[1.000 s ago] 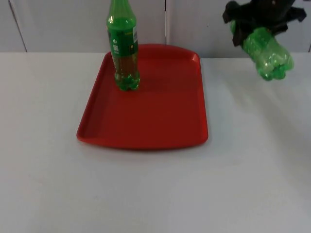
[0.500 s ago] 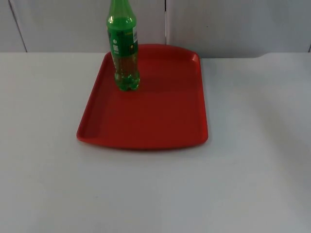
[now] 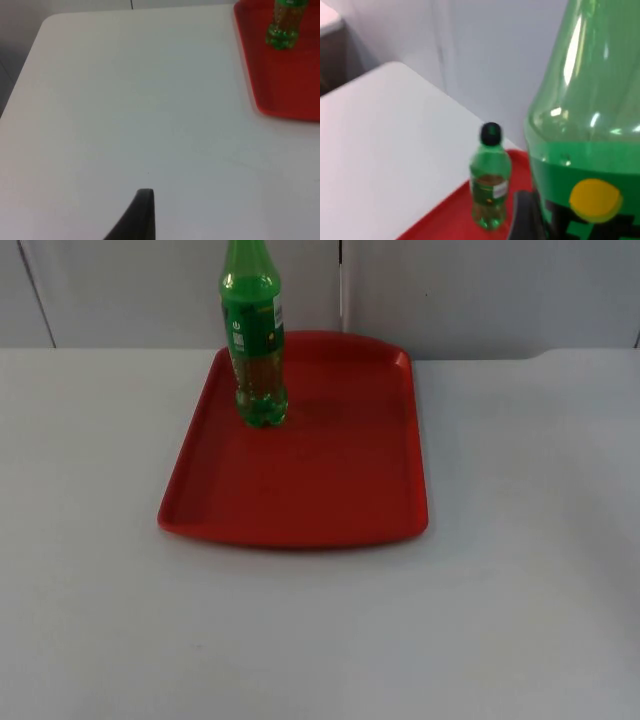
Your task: Place the bottle upright on the tray.
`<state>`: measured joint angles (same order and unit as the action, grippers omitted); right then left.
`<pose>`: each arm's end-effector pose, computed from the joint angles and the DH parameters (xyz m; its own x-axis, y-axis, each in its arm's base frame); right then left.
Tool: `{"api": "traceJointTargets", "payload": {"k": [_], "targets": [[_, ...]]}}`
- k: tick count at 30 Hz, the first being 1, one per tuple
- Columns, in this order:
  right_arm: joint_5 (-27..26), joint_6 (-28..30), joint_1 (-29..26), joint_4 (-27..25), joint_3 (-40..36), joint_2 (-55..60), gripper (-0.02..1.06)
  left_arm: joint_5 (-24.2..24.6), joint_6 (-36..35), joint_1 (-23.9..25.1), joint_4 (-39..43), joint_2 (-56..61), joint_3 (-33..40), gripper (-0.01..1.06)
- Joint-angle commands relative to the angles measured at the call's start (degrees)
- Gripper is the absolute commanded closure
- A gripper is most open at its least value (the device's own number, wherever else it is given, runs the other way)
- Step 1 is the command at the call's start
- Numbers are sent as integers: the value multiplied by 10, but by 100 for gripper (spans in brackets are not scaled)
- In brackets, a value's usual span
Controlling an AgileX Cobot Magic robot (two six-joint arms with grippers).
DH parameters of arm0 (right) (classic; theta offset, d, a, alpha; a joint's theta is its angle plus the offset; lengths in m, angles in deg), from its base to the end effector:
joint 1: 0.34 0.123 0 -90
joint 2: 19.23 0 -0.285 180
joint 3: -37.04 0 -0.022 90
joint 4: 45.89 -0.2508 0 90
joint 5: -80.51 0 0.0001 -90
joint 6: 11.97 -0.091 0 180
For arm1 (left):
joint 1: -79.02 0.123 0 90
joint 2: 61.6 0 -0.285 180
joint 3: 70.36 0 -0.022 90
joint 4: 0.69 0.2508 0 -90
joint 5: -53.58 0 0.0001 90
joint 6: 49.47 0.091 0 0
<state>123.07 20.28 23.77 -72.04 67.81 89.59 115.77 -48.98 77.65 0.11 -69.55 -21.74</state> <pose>0.3629 0.1922 0.4260 -0.2772 -0.3480 -0.8956 -0.7069 0.7051 -0.0552 -0.0053 0.0013 0.2751 -0.4807 0.0266 -0.8765 0.0203 0.9996 0.0191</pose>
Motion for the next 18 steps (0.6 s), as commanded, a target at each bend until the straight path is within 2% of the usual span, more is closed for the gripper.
{"api": "traceJointTargets", "payload": {"k": [1, 2, 3, 4, 5, 6, 8, 9, 10, 11, 12, 13, 15, 18], "targets": [[-85, 111, 4, -74, -82, -45, 105, -6, -2, 1, -2, 2, 3, 0], [-122, 174, 4, -140, -135, -64, 105, -6, -2, 1, -2, 2, 3, 0], [-159, 280, 4, -227, -187, -79, 105, -6, -2, 1, -2, 2, 3, 0], [-159, 280, 4, -227, -187, -79, 105, -6, -2, 1, -2, 2, 3, 0], [-188, 367, 4, -310, -228, -90, 105, -6, -2, 1, -2, 2, 3, 0], [-215, 463, 4, -416, -273, -98, 105, -6, -2, 1, -2, 2, 3, 0], [-205, 739, 4, -639, -344, -101, 105, -6, -2, 1, -2, 2, 3, 0], [-205, 739, 4, -639, -344, -101, 105, -6, -2, 1, -2, 2, 3, 0], [-172, 863, 4, -738, -385, -99, 105, -6, -2, 1, -2, 2, 3, 0], [-136, 903, 4, -738, -400, -97, 105, -6, -2, 1, -2, 2, 3, 0], [-98, 911, 4, -738, -412, -94, 105, -6, -2, 1, -2, 2, 3, 0], [-98, 911, 4, -738, -412, -94, 105, -6, -2, 1, -2, 2, 3, 0], [-43, 920, 4, -738, -419, -88, 105, -6, -2, 1, -2, 2, 3, 0], [-20, 933, 4, -738, -419, -82, 105, -6, -2, 1, -2, 2, 3, 0]]}}
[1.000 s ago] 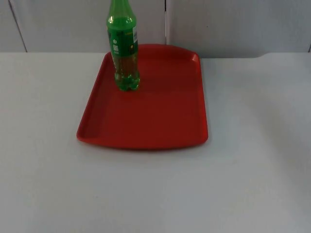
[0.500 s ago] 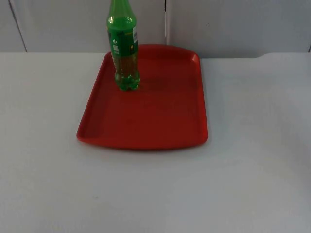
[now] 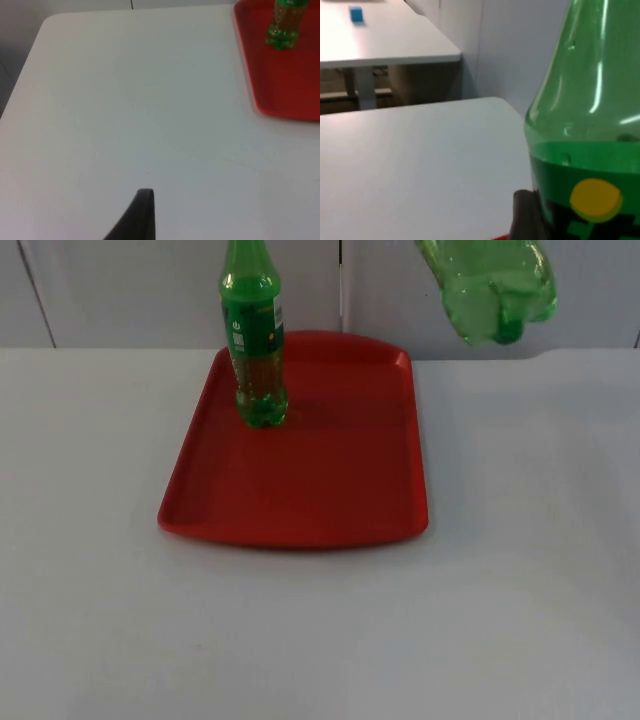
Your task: Place the bottle upright on the tray.
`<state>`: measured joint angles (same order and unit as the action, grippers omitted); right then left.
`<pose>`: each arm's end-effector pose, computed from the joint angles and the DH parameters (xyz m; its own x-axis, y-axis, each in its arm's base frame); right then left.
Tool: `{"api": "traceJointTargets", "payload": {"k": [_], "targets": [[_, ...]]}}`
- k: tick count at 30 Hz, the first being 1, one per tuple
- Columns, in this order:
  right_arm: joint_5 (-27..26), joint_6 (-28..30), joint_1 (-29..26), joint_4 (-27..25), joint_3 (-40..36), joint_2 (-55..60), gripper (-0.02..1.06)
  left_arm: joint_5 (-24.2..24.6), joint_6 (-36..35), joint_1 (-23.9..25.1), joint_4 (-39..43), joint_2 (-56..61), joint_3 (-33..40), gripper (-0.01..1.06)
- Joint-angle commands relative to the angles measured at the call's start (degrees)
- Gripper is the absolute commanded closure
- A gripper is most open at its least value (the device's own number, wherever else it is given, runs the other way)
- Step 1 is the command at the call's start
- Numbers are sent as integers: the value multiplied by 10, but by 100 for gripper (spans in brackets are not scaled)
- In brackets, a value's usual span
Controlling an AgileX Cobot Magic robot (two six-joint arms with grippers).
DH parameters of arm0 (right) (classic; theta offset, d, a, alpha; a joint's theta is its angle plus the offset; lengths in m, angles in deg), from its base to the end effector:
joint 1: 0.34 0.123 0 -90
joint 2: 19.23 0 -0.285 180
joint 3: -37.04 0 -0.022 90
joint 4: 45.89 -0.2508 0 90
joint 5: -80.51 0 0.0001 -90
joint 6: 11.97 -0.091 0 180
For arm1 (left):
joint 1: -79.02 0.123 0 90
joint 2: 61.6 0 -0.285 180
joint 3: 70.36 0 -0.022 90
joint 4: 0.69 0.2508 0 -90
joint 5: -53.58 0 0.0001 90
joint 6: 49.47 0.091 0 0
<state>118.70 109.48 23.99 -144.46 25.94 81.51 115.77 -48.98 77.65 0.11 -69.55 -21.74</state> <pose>0.3083 0.2005 0.3113 0.0809 -0.2689 -0.9598 -0.8923 0.4095 -0.1899 -0.0053 0.0013 0.2751 -0.4807 0.0266 -0.8765 0.0203 0.9996 0.0191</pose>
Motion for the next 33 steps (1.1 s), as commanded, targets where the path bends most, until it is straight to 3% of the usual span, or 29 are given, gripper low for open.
{"api": "traceJointTargets", "payload": {"k": [1, 6, 7, 12, 13, 15, 16, 17, 20, 22, 25, 30, 32, 33], "targets": [[32, 52, 2, -14, 0, -1, 105, -6, -2, 1, -1, 2, 3, 0], [47, 95, 2, -14, 1, 4, 105, -6, -2, 1, -1, 2, 3, 0], [31, 133, 2, -14, 1, 8, 105, -6, -2, 1, -1, 2, 3, 0], [-6, 67, 2, -14, 1, 16, 105, -6, -2, 1, -1, 2, 3, 0], [-40, 21, 2, -14, 9, 16, 105, -6, -2, 1, -1, 2, 3, 0], [-157, -72, 3, -14, 29, 17, 105, -6, -2, 1, -1, 2, 3, 0], [-213, -97, 3, -14, 43, 17, 105, -6, -2, 1, -1, 2, 3, 0], [-213, -97, 3, -14, 43, 17, 105, -6, -2, 1, -1, 2, 3, 0], [-341, -154, 3, -14, 95, 17, 105, -6, -2, 1, -1, 2, 3, 0], [-382, -185, 3, -14, 136, 17, 105, -6, -2, 1, -1, 2, 3, 0], [-386, -184, 6, -14, 174, 22, 105, -6, -2, 1, -1, 2, 3, 0], [-446, -180, 28, -14, 258, 63, 105, -6, -2, 1, -1, 2, 3, 0], [-457, -228, 29, 41, 307, 101, 105, -6, -2, 1, -1, 2, 3, 0], [-457, -228, 29, 41, 307, 101, 105, -6, -2, 1, -1, 2, 3, 0]]}}
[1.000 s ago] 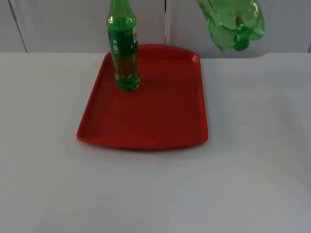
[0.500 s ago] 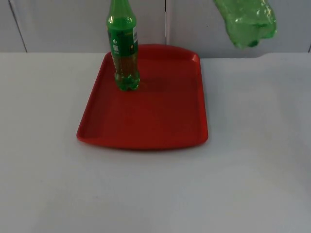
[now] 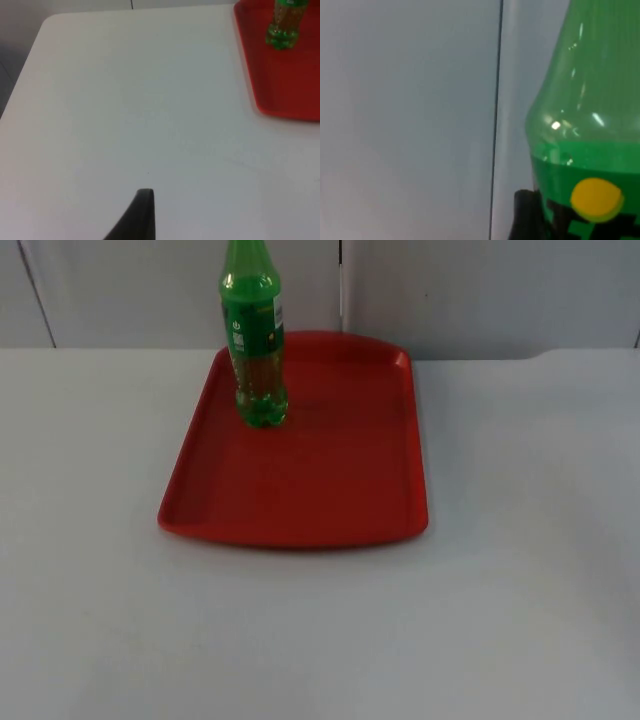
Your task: Place the bottle upright on the tray.
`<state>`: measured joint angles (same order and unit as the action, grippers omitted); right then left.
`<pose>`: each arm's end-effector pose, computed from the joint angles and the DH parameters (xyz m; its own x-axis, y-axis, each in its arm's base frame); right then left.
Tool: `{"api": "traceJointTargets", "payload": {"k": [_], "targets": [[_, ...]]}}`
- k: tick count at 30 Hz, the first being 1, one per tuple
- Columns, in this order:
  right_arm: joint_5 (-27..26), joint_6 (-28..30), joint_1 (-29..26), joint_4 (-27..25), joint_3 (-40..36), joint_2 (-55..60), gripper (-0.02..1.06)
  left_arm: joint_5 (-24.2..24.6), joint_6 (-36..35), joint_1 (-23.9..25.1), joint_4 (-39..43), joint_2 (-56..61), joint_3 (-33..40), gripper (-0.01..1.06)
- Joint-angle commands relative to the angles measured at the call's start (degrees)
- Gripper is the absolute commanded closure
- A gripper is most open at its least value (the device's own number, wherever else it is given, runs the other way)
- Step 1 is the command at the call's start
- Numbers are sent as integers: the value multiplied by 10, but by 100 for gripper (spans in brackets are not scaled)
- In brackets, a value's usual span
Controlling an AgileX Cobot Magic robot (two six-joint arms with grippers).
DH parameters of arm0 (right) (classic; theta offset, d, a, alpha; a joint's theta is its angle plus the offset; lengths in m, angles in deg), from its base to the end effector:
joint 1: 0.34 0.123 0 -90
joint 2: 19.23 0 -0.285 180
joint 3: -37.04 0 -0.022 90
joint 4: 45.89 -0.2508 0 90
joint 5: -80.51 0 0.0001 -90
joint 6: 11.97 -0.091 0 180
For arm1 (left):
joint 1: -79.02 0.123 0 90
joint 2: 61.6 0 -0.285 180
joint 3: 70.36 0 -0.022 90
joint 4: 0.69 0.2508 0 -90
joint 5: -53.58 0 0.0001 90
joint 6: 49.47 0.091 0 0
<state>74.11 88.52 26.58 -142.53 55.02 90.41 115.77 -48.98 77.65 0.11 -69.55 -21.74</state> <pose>0.3946 0.1892 0.4024 -0.0140 -0.0811 -0.9966 -0.3530 0.9329 -0.0710 -0.0053 0.0013 0.2751 -0.4807 0.0266 -0.8765 0.0203 0.9996 0.0191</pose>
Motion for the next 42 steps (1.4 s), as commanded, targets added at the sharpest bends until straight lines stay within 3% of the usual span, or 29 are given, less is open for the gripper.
{"api": "traceJointTargets", "payload": {"k": [1, 3, 4, 5, 6, 9, 10, 11, 14, 16, 17, 19, 22, 23, 27, 28, 30, 33, 36, 42], "targets": [[-13, -77, 3, 82, 38, 33, 105, -6, -2, 1, -1, 2, 3, 0], [-81, -245, 14, 235, 59, 65, 105, -6, -2, 1, -1, 2, 3, 0], [-142, -378, 24, 338, 56, 78, 105, -6, -2, 1, -1, 2, 3, 0], [-142, -378, 24, 338, 56, 78, 105, -6, -2, 1, -1, 2, 3, 0], [-178, -462, 31, 432, 47, 88, 105, -6, -2, 1, -1, 2, 3, 0], [-189, -700, 39, 648, 16, 93, 105, -6, -2, 1, -1, 2, 3, 0], [-200, -744, 45, 707, -1, 93, 105, -6, -2, 1, -1, 2, 3, 0], [-200, -744, 45, 707, -1, 93, 105, -6, -2, 1, -1, 2, 3, 0], [-226, -825, 53, 846, -57, 92, 105, -6, -2, 1, -1, 2, 3, 0], [-248, -912, 56, 945, -90, 92, 105, -6, -2, 1, -1, 2, 3, 0], [-248, -912, 56, 945, -90, 92, 105, -6, -2, 1, -1, 2, 3, 0], [-313, -992, 56, 1009, -140, 92, 105, -6, -2, 1, -1, 2, 3, 0], [-405, -1020, 56, 1066, -204, 92, 105, -6, -2, 1, -1, 2, 3, 0], [-405, -1020, 56, 1066, -204, 92, 105, -6, -2, 1, -1, 2, 3, 0], [-465, -1062, 56, 1166, -256, 92, 105, -6, -2, 1, -1, 2, 3, 0], [-465, -1062, 56, 1166, -256, 92, 105, -6, -2, 1, -1, 2, 3, 0], [-524, -1075, 56, 1185, -280, 99, 105, -6, -2, 1, -1, 2, 3, 0], [-562, -1082, 56, 1184, -285, 118, 105, -6, -2, 1, -1, 2, 3, 0], [-634, -1078, 56, 1184, -284, 164, 105, -6, -2, 1, -1, 2, 3, 0], [-636, -1063, 56, 1175, -260, 250, 105, -6, -2, 1, -1, 2, 3, 0]]}}
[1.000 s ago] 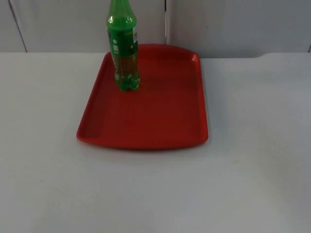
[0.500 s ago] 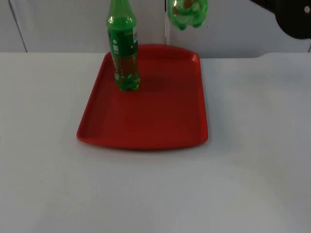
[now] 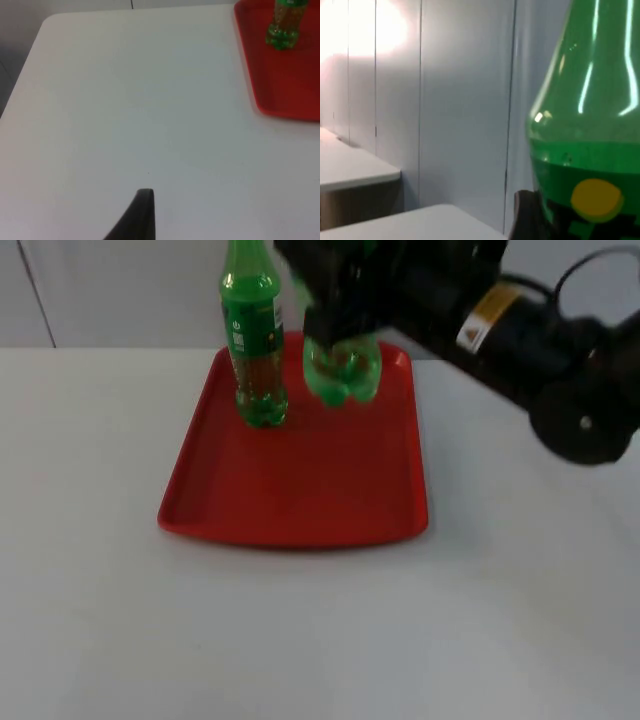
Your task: Place the bottle upright on the tray.
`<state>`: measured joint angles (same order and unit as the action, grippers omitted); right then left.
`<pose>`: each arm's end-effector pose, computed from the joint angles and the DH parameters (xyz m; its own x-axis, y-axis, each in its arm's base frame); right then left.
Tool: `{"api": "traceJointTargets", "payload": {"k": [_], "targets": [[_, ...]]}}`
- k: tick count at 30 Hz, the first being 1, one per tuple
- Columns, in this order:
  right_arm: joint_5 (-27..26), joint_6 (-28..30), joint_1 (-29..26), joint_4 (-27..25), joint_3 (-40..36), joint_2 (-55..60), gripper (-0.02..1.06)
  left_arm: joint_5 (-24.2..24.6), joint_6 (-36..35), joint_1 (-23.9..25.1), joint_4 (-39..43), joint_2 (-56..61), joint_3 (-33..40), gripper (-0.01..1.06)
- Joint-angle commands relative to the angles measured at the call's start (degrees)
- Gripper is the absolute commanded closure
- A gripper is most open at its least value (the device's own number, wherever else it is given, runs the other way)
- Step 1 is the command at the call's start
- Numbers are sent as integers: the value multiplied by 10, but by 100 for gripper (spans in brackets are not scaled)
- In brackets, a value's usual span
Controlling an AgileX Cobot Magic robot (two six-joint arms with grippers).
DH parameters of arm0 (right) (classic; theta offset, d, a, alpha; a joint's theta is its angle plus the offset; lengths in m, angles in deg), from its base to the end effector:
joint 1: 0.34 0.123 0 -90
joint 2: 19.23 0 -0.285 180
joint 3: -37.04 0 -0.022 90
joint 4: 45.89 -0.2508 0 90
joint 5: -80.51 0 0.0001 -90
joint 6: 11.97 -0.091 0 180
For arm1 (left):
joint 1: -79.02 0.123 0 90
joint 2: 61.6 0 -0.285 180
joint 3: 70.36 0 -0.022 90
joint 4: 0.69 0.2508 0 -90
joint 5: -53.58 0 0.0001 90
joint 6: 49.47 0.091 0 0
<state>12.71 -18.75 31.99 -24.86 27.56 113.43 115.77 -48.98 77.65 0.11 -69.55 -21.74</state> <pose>0.3621 0.2649 0.1691 0.2280 0.1154 -0.9668 -0.7709 0.6280 -0.1069 -0.0053 0.0013 0.2751 -0.4807 0.0266 -0.8765 0.0203 0.9996 0.0191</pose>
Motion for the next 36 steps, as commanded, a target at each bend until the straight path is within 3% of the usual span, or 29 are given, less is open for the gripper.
{"api": "traceJointTargets", "payload": {"k": [1, 21, 36], "targets": [[-22, 10, 2, -2, 27, 38, 105, -6, -2, 1, -1, 2, 3, 0], [-22, -14, 3, 20, 268, 255, 105, -6, -2, 1, -1, 2, 3, 0], [-22, -11, 3, 32, 265, 268, 105, -6, -2, 1, -1, 2, 3, 0]]}}
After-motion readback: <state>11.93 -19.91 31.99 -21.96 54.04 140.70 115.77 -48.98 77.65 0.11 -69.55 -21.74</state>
